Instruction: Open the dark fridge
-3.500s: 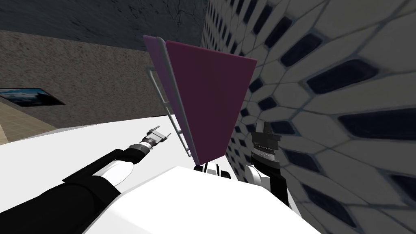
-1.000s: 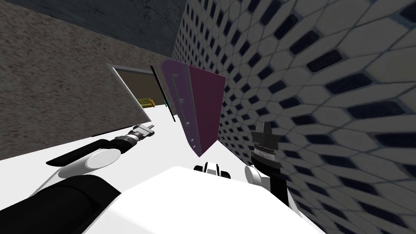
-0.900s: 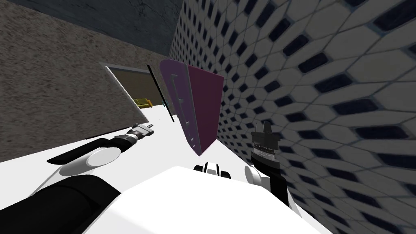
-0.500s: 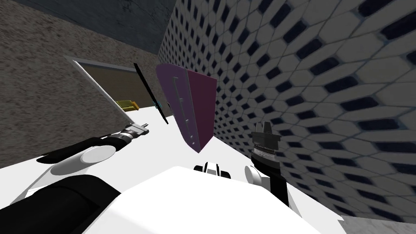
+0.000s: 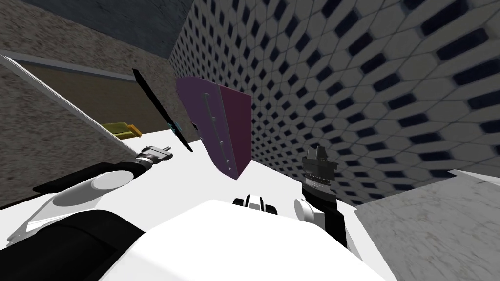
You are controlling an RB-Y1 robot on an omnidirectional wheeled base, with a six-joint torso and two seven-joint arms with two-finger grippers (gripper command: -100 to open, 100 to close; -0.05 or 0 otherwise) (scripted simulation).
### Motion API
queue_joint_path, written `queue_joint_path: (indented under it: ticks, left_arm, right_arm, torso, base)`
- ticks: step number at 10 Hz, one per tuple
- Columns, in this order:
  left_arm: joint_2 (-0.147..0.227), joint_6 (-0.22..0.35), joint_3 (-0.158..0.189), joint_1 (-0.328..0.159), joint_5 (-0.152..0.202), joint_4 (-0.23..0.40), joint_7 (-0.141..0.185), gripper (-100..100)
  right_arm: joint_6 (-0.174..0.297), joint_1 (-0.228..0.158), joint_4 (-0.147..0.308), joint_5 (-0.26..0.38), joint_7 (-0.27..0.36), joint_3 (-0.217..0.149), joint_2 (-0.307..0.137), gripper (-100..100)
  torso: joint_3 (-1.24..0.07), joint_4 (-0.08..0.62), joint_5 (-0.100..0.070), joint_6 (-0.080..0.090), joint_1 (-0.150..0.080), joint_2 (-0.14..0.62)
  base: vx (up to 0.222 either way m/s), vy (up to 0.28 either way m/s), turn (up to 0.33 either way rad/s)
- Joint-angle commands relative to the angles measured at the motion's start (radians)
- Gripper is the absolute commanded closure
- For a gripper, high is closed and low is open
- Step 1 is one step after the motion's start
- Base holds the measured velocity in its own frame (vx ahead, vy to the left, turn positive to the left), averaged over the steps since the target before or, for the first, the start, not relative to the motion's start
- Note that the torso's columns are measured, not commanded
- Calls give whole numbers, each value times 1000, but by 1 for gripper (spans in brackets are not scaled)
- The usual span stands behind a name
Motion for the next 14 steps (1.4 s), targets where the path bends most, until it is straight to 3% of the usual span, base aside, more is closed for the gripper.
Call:
queue_joint_path:
  ticks: [1,2,14]
  left_arm:
    - [4,-1,1,-6,-6,21,0,100]
    - [-1,-4,-5,-13,-24,50,5,-100]
    - [-31,-17,-42,-54,-129,219,26,-100]
  right_arm:
    - [0,0,0,0,0,0,0,0]
    - [0,1,0,0,0,0,0,0]
    - [0,1,0,0,0,0,0,0]
  torso:
    - [-2,-1,0,-1,0,-4]
    - [-6,-3,0,0,-1,-9]
    - [-2,-1,0,0,-1,-2]
  base:
    - [-50,6,4]
    - [77,-64,-4]
    - [146,-121,-1]
